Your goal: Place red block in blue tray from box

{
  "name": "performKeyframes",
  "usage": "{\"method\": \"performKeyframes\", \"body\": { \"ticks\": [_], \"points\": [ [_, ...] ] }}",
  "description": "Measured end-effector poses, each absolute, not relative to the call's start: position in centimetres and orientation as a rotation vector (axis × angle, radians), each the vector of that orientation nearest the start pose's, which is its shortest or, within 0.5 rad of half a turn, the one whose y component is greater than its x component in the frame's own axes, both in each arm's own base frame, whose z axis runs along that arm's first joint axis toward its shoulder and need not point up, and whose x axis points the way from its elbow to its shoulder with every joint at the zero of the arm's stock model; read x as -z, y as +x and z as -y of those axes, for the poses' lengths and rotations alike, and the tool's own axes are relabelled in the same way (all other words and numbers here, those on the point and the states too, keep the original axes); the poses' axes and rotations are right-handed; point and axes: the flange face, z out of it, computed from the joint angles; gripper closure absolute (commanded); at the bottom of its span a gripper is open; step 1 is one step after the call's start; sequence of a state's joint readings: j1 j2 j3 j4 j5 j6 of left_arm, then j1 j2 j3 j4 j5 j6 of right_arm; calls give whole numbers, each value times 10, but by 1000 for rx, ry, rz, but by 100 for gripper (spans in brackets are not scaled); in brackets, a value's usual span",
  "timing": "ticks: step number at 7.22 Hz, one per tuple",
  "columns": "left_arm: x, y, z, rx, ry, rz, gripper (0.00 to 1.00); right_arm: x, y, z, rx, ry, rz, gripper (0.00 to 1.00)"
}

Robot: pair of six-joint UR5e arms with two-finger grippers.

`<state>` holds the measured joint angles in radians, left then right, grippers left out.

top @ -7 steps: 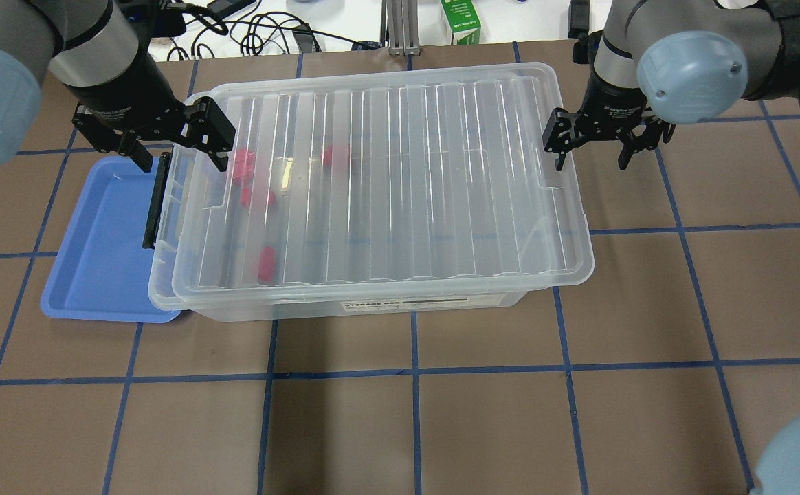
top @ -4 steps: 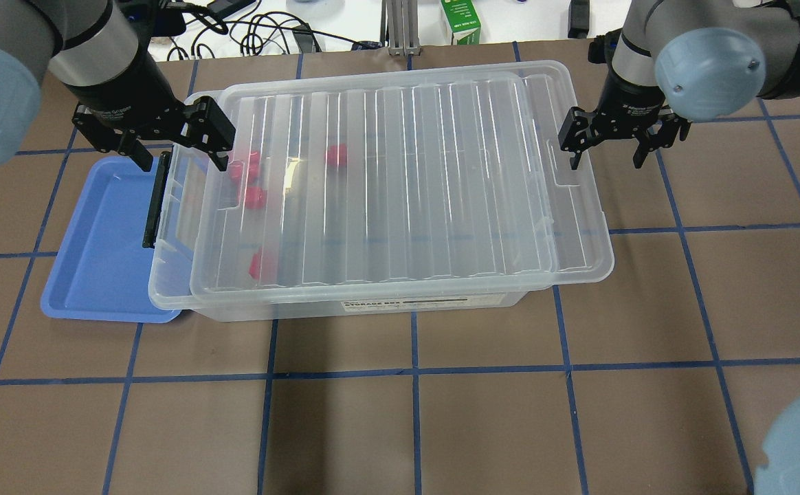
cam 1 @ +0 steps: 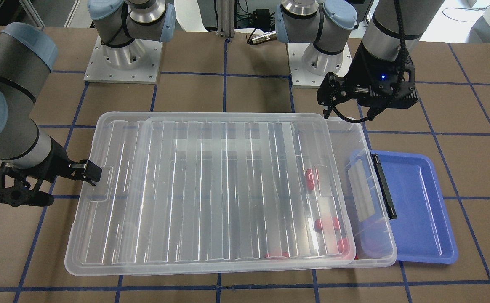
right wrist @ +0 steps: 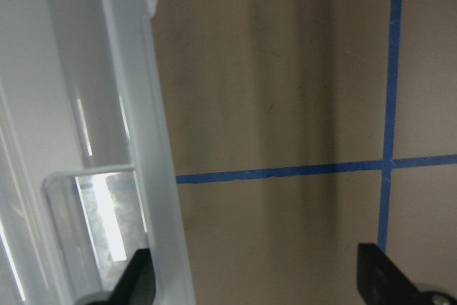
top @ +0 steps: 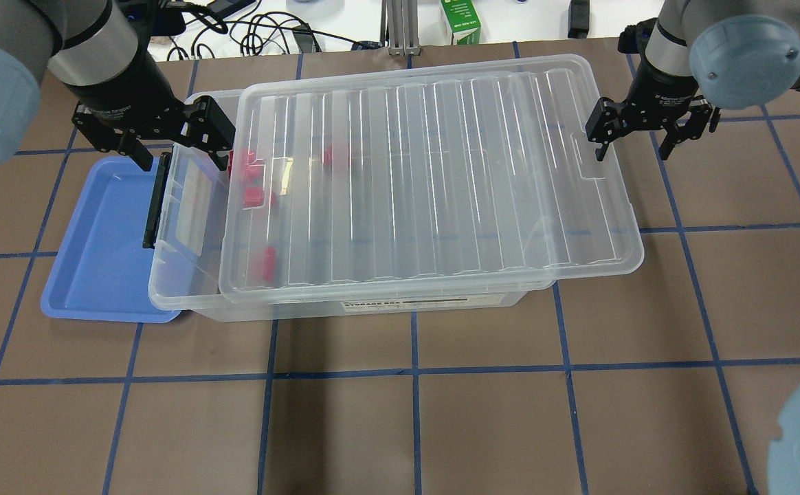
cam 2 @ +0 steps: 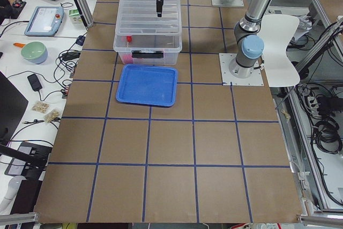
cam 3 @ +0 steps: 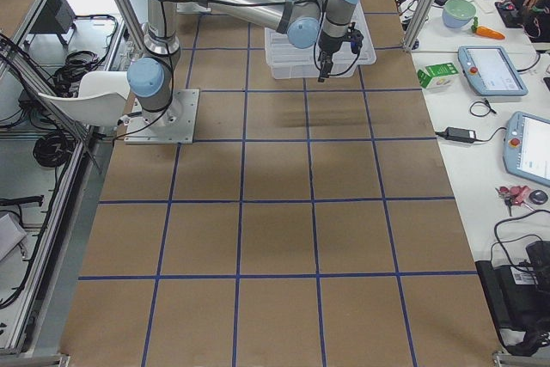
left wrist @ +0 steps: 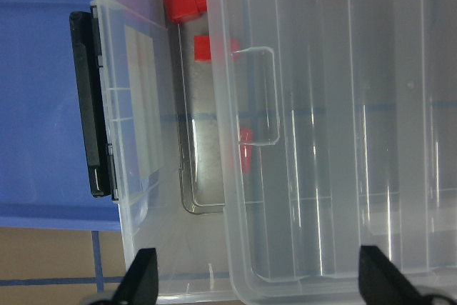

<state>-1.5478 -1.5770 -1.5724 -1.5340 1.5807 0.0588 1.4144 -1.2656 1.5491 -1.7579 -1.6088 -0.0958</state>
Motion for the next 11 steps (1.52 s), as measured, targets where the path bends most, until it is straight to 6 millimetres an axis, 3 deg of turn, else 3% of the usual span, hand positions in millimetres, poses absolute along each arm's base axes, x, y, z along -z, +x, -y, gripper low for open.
{"method": "performKeyframes", "body": {
  "ticks": [7, 11],
  "points": [
    [-487, -121, 500, 44, 53, -3132, 0, -352, -23, 607, -175, 27, -3195, 0],
    [-487, -121, 500, 43, 54, -3131, 0, -353, -36, 607, -177, -23, -3200, 0]
  ]
}}
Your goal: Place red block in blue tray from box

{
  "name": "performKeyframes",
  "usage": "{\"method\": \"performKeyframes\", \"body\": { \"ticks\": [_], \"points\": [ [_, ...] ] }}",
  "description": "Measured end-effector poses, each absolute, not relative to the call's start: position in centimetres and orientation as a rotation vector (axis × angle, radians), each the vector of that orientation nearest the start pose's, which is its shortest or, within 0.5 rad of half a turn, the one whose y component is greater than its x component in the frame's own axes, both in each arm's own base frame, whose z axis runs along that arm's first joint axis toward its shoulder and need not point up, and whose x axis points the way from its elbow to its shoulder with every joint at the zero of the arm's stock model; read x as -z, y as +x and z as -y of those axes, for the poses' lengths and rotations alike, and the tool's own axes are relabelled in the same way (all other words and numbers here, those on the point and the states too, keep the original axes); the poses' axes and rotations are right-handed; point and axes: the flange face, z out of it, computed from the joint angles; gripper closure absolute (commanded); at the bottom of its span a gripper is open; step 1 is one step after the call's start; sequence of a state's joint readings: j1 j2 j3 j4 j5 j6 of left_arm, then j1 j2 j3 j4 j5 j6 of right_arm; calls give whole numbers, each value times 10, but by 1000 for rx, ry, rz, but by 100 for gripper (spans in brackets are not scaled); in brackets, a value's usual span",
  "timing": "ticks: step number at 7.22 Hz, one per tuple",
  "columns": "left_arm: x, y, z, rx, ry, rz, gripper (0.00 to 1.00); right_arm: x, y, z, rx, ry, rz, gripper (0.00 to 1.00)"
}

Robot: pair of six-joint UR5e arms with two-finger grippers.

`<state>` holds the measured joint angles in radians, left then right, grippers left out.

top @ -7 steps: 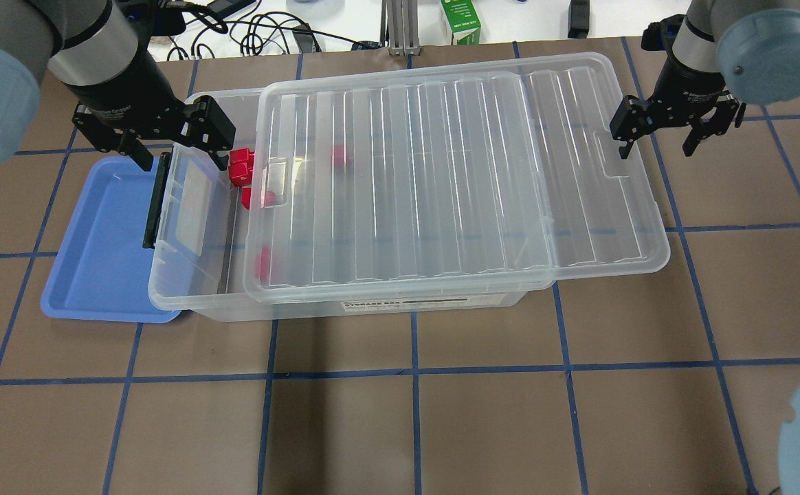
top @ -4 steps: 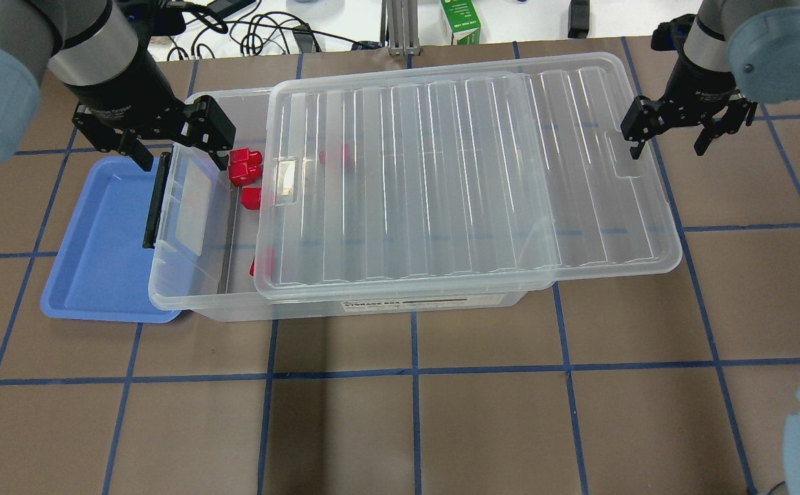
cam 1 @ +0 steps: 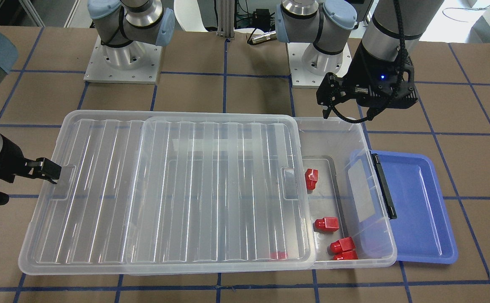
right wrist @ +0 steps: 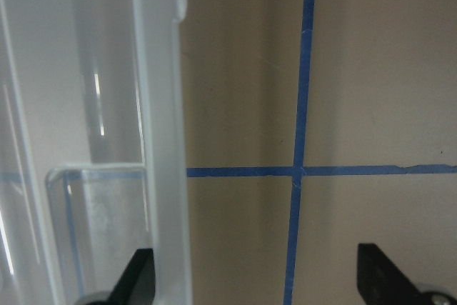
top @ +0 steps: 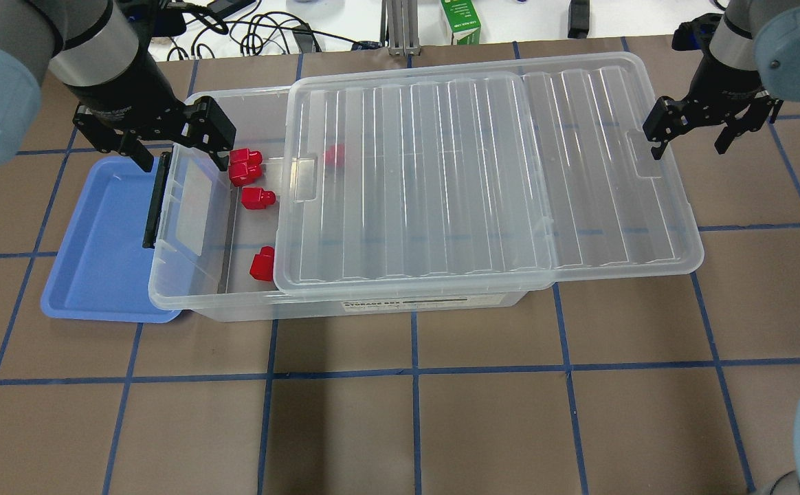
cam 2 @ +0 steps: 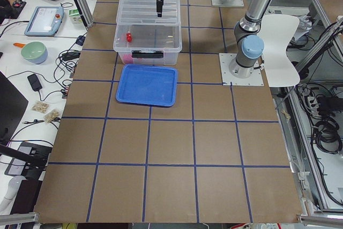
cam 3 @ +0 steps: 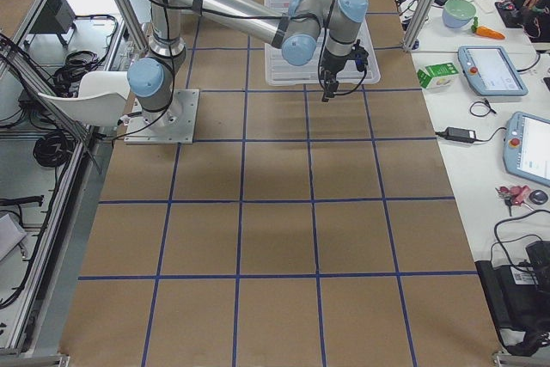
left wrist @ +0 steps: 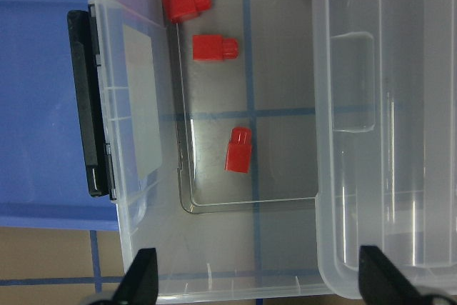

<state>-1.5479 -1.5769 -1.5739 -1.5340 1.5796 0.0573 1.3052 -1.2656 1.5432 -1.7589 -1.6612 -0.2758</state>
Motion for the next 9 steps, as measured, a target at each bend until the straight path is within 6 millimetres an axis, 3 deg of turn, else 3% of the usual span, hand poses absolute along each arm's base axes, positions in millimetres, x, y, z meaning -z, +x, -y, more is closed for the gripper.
{"method": "performKeyframes", "body": {
  "ticks": [4, 6, 7, 9],
  "points": [
    [-477, -122, 500, 14, 62, -3134, 0, -353, -61, 605, -186, -59, -3200, 0],
    [-457, -122, 500, -36, 79, -3134, 0, -355, -61, 604, -179, -64, -3199, 0],
    [-440, -122, 501, -67, 82, -3136, 0, -363, -60, 603, -160, -57, -3199, 0],
    [-406, -121, 501, -81, 134, -3136, 0, -410, -51, 588, -124, -33, -3205, 0]
  ]
}}
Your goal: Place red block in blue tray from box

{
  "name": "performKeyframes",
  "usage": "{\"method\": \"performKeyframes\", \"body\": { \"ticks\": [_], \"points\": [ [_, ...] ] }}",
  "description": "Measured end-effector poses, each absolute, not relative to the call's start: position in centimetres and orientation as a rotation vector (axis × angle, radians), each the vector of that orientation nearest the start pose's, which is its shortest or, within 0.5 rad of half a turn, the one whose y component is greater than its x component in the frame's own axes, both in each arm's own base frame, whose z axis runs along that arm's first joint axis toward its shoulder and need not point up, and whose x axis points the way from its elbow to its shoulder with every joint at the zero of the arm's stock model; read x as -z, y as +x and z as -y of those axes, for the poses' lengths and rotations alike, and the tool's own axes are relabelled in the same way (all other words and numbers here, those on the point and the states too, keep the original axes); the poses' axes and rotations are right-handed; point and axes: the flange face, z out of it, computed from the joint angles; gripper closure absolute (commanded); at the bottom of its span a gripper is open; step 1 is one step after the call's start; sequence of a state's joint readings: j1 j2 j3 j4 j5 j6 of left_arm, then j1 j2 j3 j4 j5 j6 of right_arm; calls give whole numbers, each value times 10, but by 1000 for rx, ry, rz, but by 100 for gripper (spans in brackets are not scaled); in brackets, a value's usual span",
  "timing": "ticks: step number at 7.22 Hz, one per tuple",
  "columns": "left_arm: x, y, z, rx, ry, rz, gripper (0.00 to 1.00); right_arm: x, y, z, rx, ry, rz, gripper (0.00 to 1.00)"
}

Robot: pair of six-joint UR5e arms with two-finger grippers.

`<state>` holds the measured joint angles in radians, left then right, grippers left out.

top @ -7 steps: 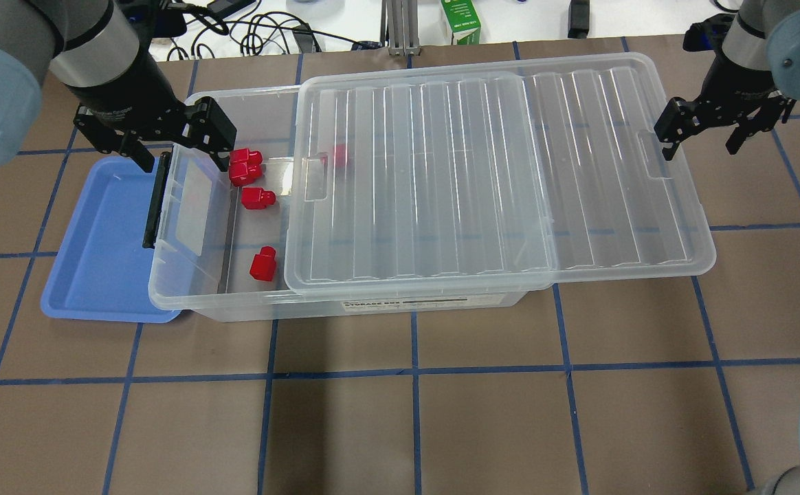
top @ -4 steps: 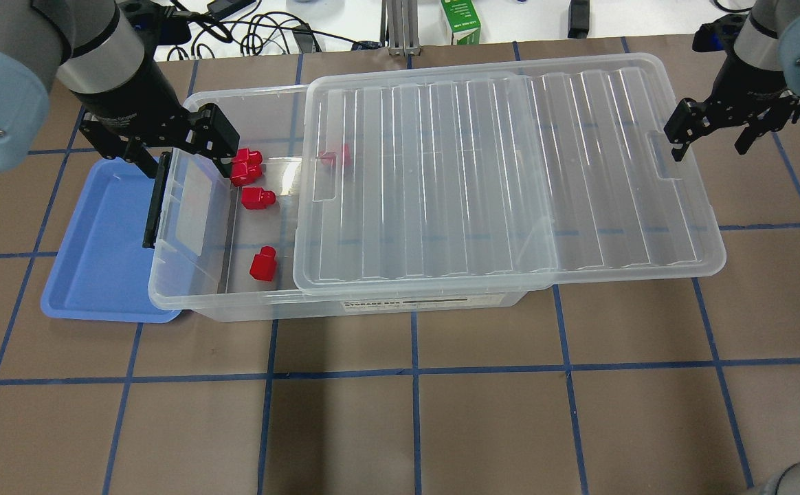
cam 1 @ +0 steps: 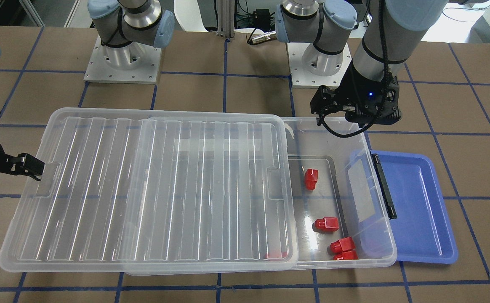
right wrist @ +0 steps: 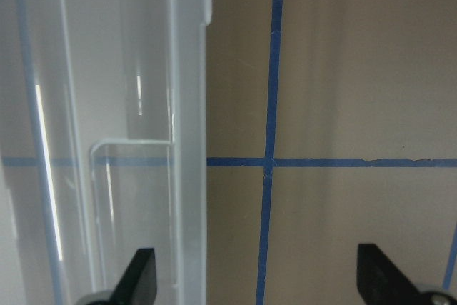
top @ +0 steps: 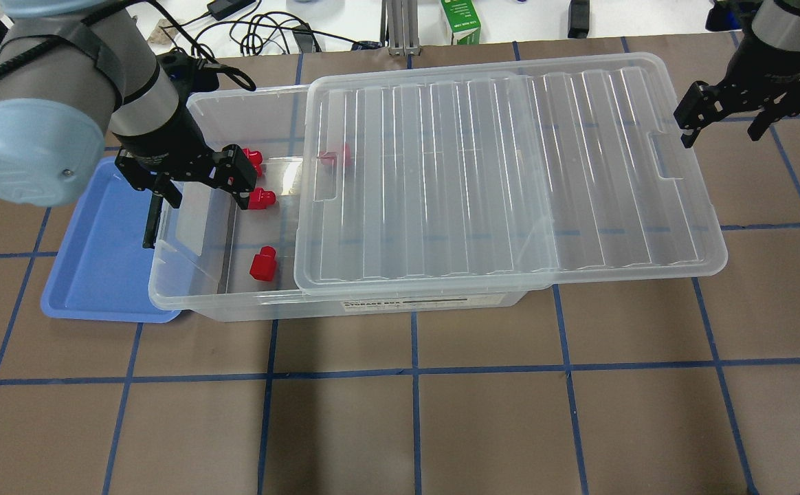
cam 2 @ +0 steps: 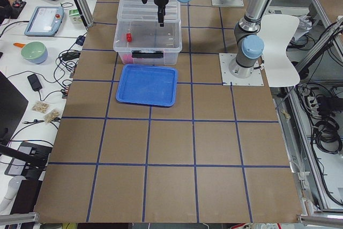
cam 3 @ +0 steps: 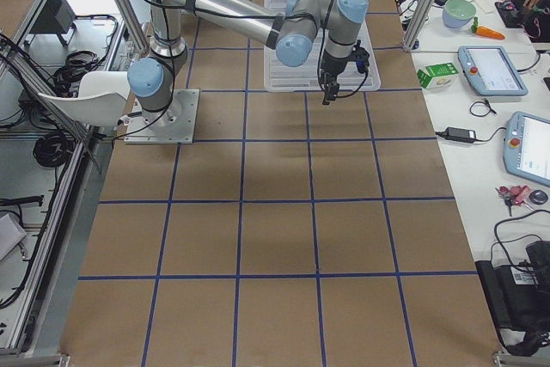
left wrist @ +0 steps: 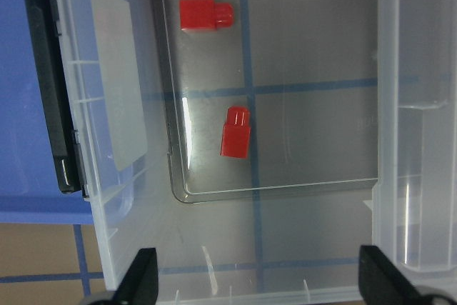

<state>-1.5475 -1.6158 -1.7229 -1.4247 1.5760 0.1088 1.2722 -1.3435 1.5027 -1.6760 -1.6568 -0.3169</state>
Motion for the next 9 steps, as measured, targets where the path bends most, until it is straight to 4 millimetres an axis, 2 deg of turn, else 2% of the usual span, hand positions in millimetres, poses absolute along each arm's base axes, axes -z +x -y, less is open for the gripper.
{"method": "performKeyframes", "body": {
  "ticks": [2, 3, 4, 6, 9],
  "points": [
    [-375, -120, 501, -82, 198, -3134, 0, -467, -37, 560, -93, 38, -3209, 0],
    [-356, -120, 500, -72, 217, -3133, 0, -487, -30, 548, -70, 99, -3202, 0],
    [-337, -120, 499, -62, 231, -3133, 0, -498, -22, 541, -49, 170, -3188, 0],
    [-309, -120, 500, -39, 243, -3140, 0, -500, -15, 539, -45, 207, -3179, 0],
    [-284, -120, 507, -65, 243, -3146, 0, -499, -14, 540, -46, 214, -3173, 0]
  ]
}}
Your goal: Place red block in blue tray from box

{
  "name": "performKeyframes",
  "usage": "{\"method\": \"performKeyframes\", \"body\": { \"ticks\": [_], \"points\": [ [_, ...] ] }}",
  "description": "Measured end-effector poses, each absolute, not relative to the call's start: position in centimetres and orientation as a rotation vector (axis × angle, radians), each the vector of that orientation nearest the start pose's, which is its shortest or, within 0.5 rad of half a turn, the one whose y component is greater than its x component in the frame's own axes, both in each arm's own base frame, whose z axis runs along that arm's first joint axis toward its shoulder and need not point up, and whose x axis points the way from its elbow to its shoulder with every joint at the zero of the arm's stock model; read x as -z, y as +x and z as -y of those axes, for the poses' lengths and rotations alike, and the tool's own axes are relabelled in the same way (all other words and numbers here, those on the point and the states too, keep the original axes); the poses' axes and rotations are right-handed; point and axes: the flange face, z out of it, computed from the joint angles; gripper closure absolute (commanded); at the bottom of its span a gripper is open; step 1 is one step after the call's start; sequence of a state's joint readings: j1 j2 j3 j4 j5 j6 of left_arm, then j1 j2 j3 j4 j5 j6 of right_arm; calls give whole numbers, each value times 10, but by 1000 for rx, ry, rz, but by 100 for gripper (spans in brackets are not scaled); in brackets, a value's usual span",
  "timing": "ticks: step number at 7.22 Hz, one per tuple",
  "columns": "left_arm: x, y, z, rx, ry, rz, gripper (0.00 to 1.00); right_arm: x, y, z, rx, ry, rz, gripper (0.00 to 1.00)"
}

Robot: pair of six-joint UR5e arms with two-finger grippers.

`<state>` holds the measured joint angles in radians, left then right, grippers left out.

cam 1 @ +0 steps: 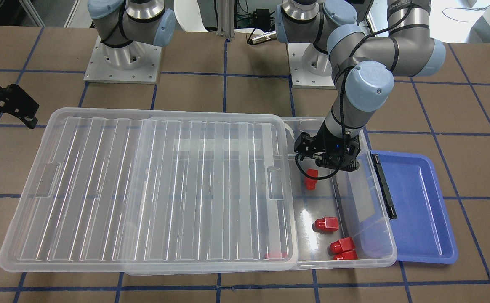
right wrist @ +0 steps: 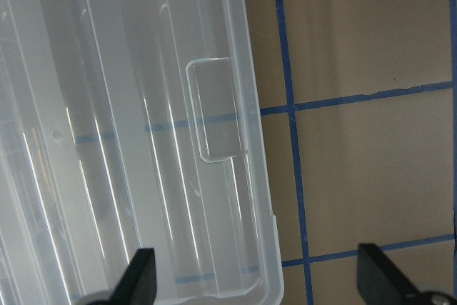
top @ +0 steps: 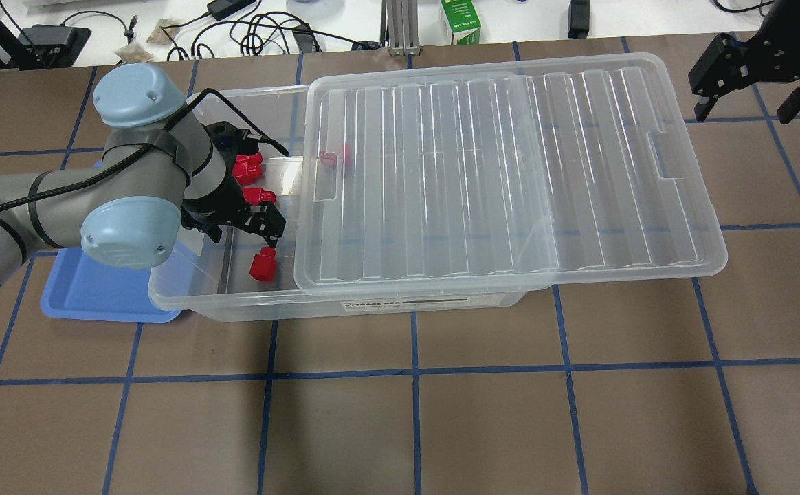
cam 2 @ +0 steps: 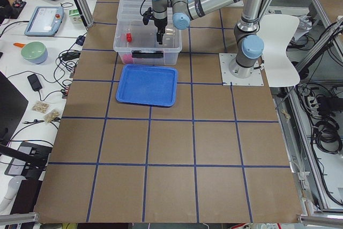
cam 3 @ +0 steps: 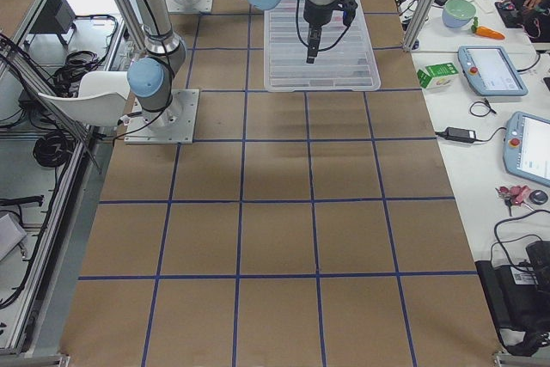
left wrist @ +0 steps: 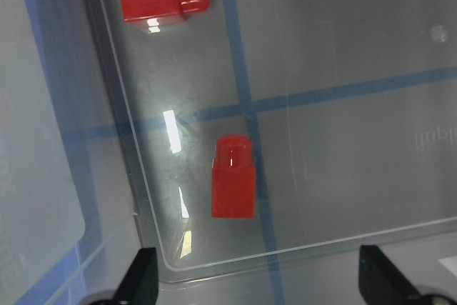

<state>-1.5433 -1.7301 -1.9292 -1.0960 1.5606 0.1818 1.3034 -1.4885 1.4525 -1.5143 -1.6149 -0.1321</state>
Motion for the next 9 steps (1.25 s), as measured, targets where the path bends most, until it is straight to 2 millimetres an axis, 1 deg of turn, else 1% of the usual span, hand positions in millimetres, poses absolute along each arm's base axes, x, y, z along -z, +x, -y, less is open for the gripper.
{"method": "performKeyframes", "body": {
  "ticks": [3, 4, 6, 8, 9],
  "points": [
    [-257, -117, 512, -94, 237, -3147, 0, -511, -7, 527, -16, 222, -3172, 0],
    [-251, -117, 513, -97, 235, -3147, 0, -514, 0, 525, -9, 202, -3174, 0],
    [-240, -116, 516, -110, 225, -3149, 0, -514, 23, 525, -1, 131, -3187, 0],
    [-229, -116, 519, -116, 219, -3150, 0, -514, 29, 525, 2, 113, -3190, 0],
    [-224, -116, 518, -128, 216, -3150, 0, -514, 29, 525, 5, 109, -3188, 0]
  ]
}}
